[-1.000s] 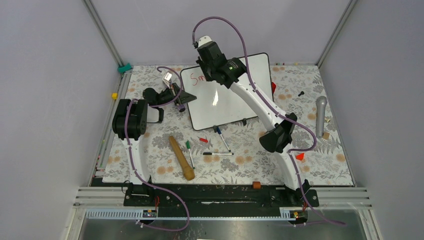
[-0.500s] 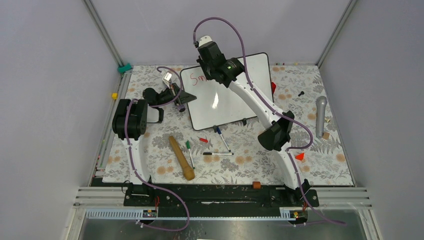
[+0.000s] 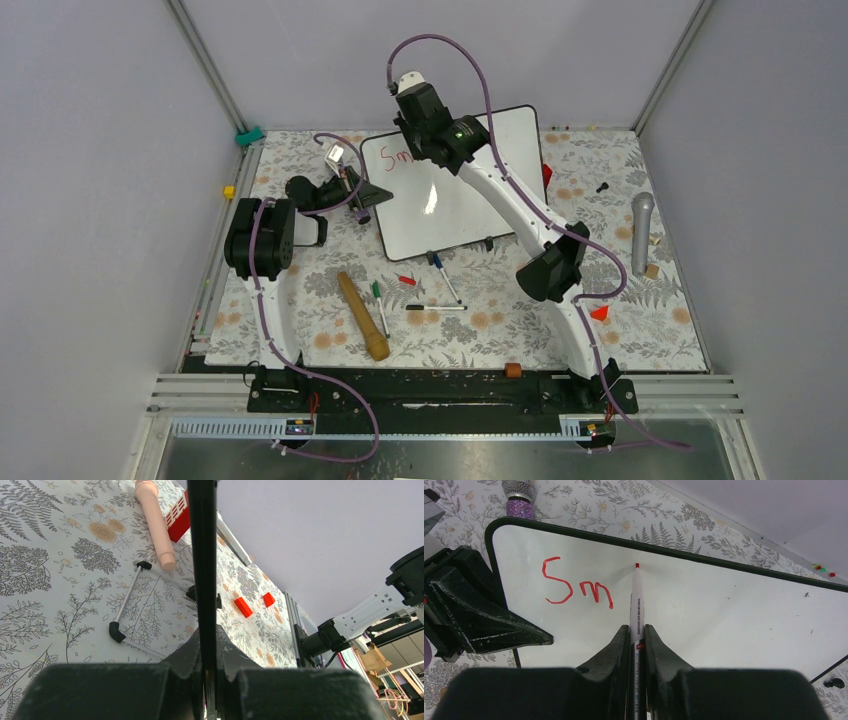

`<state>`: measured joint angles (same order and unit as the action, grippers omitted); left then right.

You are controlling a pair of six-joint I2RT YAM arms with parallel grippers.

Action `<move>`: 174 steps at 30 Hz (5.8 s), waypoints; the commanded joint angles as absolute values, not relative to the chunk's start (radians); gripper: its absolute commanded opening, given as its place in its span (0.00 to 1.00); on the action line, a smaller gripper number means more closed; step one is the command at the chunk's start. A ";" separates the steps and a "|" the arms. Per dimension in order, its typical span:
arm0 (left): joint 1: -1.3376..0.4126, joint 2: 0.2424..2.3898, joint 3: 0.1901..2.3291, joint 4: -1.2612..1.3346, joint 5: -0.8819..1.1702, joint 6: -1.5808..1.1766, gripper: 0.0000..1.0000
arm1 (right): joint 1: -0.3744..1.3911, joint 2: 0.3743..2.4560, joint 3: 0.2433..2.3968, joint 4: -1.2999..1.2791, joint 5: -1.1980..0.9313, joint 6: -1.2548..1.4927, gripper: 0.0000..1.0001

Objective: Write a sentence on the whiteboard

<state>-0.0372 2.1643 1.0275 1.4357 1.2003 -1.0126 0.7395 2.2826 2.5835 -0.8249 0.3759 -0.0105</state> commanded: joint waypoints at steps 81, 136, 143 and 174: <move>-0.051 2.139 1.005 1.476 1.288 -0.948 0.00 | 0.730 2.214 2.616 -0.922 0.321 0.032 0.00; -0.051 2.139 1.002 1.476 1.287 -0.945 0.00 | 0.719 2.273 2.608 -0.835 0.366 0.005 0.00; -0.051 2.137 1.002 1.476 1.287 -0.945 0.00 | 0.718 2.276 2.613 -0.814 0.399 -0.037 0.00; -0.051 2.137 1.000 1.476 1.287 -0.944 0.00 | 0.718 2.264 2.606 -0.841 0.324 0.035 0.00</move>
